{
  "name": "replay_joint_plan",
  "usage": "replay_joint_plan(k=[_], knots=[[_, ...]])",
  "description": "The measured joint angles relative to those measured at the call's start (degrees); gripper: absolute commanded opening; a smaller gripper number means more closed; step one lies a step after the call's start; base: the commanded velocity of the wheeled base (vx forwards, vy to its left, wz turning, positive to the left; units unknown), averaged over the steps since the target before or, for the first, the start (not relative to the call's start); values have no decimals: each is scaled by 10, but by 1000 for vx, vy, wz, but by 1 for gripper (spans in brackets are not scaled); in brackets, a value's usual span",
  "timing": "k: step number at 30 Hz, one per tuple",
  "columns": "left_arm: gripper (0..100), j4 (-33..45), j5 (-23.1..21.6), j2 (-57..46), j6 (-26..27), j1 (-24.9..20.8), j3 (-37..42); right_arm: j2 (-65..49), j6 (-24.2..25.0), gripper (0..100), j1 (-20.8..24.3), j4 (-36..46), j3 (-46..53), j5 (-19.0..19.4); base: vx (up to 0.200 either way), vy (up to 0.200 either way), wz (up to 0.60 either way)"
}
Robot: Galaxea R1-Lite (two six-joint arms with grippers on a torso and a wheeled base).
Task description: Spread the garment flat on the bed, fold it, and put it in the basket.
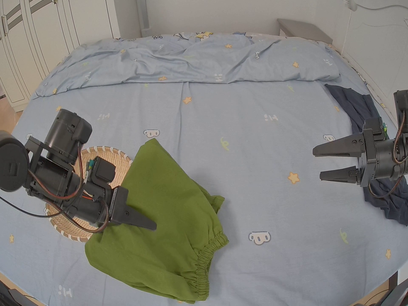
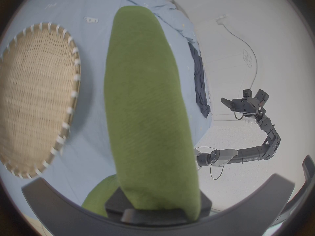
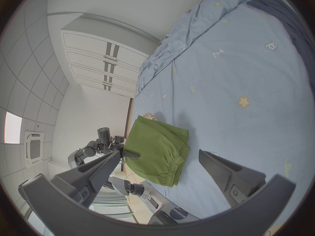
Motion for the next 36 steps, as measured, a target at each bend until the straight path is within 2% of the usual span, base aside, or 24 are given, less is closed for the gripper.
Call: replay_joint_plan(k=[3, 7, 10, 13, 21, 31, 36], knots=[[0, 28, 4, -2, 32, -4, -39, -2, 0, 100, 0, 0, 0, -1, 0, 0, 0], [0, 108, 10, -2, 84, -3, -97, -10, 0, 100, 1, 1, 0, -1, 0, 0, 0], [0, 177, 15, -2, 155, 1, -146, -18, 0, 100, 1, 3, 0, -1, 0, 0, 0], [0, 193, 28, -3, 198, 15, -172, -28, 0, 100, 1, 4, 0, -1, 0, 0, 0], [0, 136, 73, -44, 212, 65, -184, -41, 0, 100, 2, 5, 0, -3, 0, 0, 0], [0, -15, 71, -117, 206, 137, -134, -45, 0, 100, 5, 5, 2, -5, 0, 0, 0], [0, -83, 69, -118, 195, 182, -113, -46, 0, 100, 3, 5, 2, -5, 0, 0, 0]])
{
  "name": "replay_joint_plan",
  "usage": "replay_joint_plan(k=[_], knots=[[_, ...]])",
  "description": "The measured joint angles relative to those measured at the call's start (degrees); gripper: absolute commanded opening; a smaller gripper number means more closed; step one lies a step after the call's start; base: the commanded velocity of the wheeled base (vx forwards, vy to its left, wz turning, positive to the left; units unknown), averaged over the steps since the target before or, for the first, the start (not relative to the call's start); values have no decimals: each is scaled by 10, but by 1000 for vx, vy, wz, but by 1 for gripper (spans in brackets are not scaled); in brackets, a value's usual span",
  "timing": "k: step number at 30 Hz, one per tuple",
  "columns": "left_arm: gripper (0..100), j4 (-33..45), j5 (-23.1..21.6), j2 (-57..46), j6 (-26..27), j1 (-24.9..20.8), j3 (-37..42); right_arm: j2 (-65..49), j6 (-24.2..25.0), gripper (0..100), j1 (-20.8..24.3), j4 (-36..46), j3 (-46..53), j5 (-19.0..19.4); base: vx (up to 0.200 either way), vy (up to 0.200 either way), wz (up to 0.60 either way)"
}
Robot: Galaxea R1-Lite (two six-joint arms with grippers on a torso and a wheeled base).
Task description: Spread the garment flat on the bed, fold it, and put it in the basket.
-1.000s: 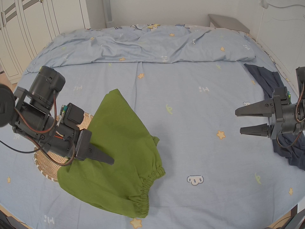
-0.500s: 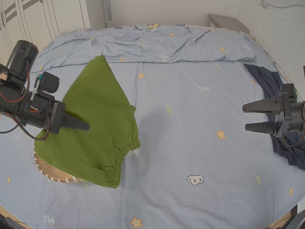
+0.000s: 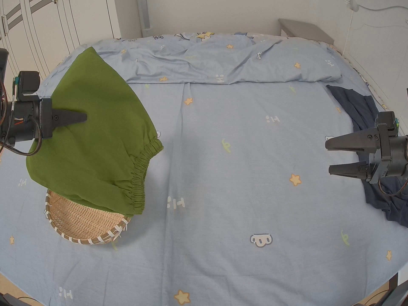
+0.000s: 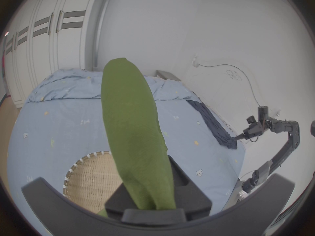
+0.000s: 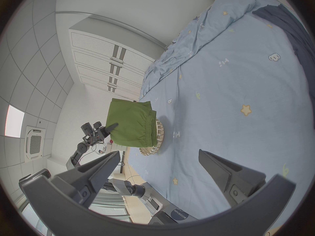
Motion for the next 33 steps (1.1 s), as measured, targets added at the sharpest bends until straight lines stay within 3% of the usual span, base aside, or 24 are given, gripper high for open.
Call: replay_joint_plan(k=[19, 24, 33], knots=[[0, -11, -5, 211, -14, 185, 93, -1, -1, 100, 3, 0, 0, 0, 0, 0, 0], [0, -10, -1, 235, -22, 198, 97, 0, -1, 100, 2, 0, 1, 0, 0, 0, 0], [0, -8, 59, 253, -39, 197, 97, 6, -2, 100, -4, -1, 1, -1, 0, 0, 0]])
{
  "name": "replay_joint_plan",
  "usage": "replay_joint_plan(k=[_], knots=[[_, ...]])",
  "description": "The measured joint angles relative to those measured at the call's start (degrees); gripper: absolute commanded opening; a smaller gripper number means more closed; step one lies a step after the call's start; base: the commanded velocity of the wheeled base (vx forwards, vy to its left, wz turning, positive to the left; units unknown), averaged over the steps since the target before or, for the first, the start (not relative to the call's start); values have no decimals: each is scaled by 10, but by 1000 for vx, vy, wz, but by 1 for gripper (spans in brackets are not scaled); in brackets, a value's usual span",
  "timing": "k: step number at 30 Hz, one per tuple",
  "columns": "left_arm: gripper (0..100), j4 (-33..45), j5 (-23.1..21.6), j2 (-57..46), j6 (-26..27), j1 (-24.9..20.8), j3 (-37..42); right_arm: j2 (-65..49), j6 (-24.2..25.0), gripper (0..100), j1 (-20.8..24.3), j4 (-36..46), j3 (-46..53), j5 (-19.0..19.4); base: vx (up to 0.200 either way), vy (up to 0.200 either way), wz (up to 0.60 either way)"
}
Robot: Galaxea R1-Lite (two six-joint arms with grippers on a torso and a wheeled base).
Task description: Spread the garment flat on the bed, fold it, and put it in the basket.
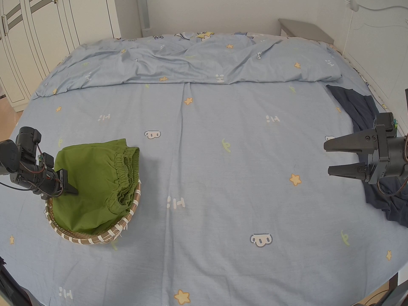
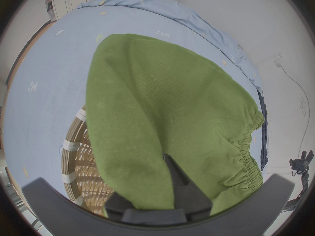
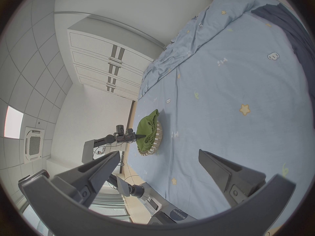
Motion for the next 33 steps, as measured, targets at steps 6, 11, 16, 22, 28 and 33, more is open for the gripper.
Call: replay_joint_plan(k=[6, 11, 16, 22, 28, 33], knots=[[100, 1, 5, -7, -14, -3, 1, 8, 0, 100, -2, 0, 0, -1, 0, 0, 0], [100, 1, 9, -37, -29, -2, 0, 9, 0, 100, -2, 0, -1, -1, 0, 0, 0], [100, 1, 12, -75, -32, 9, 1, 10, 0, 100, -4, -1, -1, -1, 0, 0, 0], [100, 0, 25, -132, -31, 22, 11, 5, -22, 100, -13, -5, 2, -6, 0, 0, 0], [100, -10, 51, -239, -31, 3, 53, -25, -167, 100, -52, -21, 61, -20, 0, 0, 0], [100, -24, 62, -363, -31, -21, 121, -82, -240, 100, -96, -33, 140, -26, 0, 0, 0]])
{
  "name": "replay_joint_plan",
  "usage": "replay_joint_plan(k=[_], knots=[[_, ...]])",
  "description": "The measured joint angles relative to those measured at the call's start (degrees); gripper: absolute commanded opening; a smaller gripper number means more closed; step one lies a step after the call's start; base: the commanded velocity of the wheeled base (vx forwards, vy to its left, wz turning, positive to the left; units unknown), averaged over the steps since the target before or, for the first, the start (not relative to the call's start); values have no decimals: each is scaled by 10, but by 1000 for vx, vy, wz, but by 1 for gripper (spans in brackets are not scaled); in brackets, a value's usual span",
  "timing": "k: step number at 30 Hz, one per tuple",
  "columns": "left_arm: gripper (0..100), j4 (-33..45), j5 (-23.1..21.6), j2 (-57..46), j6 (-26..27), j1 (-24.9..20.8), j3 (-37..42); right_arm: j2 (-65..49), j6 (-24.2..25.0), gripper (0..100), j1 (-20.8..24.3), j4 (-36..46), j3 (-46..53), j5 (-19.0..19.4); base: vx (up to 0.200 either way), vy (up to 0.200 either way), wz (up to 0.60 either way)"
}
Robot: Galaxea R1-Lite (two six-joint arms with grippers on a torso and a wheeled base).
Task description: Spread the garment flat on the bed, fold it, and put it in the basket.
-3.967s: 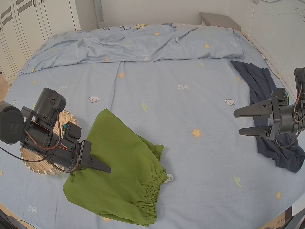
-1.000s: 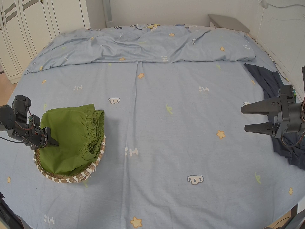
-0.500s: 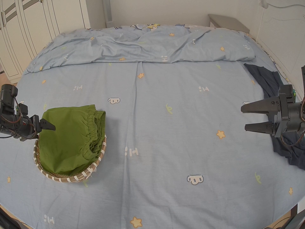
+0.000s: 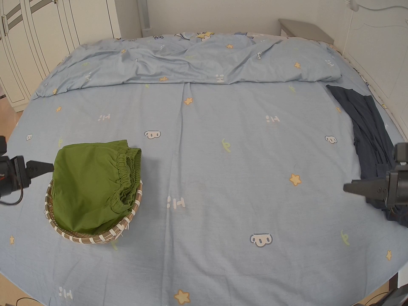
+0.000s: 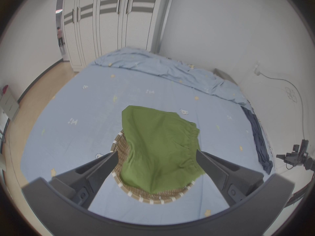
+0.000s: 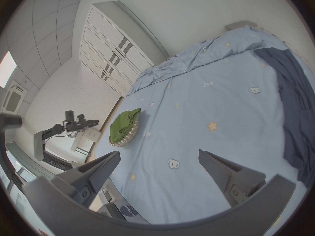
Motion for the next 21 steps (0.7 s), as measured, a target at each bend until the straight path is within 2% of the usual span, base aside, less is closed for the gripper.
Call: replay_joint_plan(k=[9, 17, 21], knots=[[100, -12, 7, -240, -2, -26, 146, -198, -21, 100, -35, 18, 134, -5, 0, 0, 0], [100, -11, 6, -440, -3, -57, 277, -412, -16, 100, 4, 115, 199, -9, 0, 0, 0], [100, -10, 3, -526, -3, -98, 343, -492, -13, 100, 23, 148, 224, -12, 0, 0, 0]])
